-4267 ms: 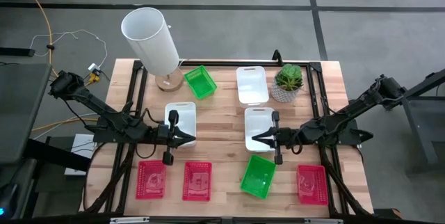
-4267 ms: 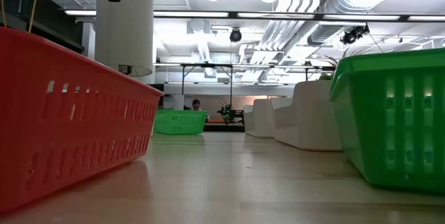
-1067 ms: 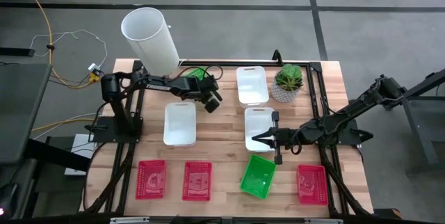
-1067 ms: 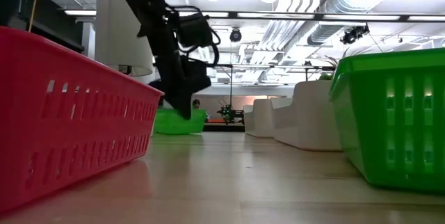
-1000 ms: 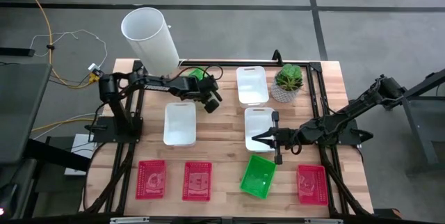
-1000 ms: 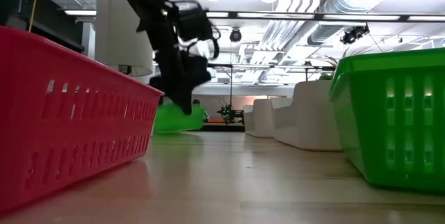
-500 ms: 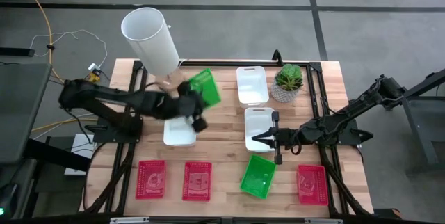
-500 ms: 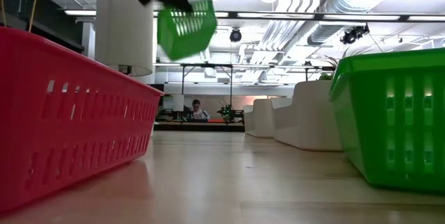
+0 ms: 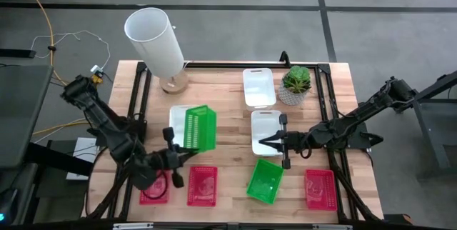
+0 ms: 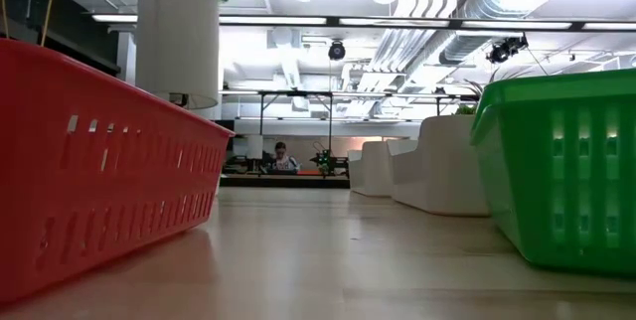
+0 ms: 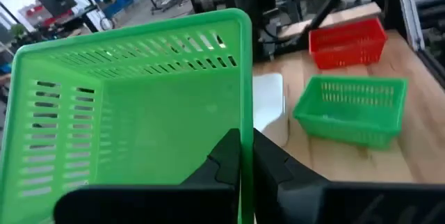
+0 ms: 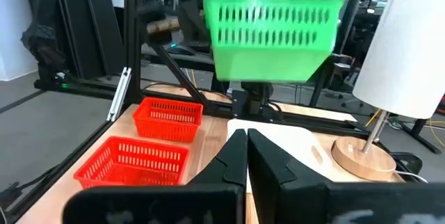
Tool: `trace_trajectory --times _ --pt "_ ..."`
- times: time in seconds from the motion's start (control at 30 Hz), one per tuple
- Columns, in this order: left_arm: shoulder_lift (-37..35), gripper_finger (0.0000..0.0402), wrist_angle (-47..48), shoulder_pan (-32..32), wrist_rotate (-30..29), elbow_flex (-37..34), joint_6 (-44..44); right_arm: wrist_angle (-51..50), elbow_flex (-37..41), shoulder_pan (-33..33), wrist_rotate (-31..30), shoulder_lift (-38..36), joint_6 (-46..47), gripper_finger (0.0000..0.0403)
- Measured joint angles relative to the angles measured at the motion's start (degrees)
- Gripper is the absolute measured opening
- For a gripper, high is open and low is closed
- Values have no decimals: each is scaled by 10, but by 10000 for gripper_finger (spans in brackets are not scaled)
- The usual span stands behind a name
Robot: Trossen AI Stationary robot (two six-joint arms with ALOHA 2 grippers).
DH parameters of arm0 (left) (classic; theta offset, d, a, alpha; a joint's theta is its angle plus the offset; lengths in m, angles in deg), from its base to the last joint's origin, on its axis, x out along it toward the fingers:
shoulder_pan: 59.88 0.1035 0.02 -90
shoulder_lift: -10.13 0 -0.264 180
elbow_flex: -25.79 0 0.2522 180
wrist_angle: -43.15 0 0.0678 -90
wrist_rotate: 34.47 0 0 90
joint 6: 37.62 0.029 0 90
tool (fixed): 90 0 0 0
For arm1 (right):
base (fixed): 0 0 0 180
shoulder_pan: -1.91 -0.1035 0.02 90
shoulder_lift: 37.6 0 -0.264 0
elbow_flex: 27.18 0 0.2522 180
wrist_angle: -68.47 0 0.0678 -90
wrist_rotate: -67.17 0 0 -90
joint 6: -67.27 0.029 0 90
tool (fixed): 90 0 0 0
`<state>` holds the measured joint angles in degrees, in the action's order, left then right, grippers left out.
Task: Stack baskets by color
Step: Stack the top green bin on the bottom green bin
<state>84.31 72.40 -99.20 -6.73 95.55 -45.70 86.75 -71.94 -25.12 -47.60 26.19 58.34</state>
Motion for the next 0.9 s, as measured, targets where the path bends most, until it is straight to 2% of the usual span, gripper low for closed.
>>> trace_trajectory --times 0.13,0.3,0.37,0.63,0.73,0.9 --pt "-36 0 -103 17 32 -73 24 5 0 0 0 0 0 0" --pt "-61 0 -260 81 200 -160 82 4 0 0 13 0 -1 0" --pt "-61 0 -303 94 218 -179 106 3 0 0 13 0 0 0" --pt "-42 0 -338 108 246 -181 113 2 0 0 12 0 -1 0" --pt "-22 0 -364 107 276 -174 112 21 0 0 -1 0 -1 0" --pt "68 0 -303 103 296 -73 134 67 0 -1 -60 -3 -1 0"
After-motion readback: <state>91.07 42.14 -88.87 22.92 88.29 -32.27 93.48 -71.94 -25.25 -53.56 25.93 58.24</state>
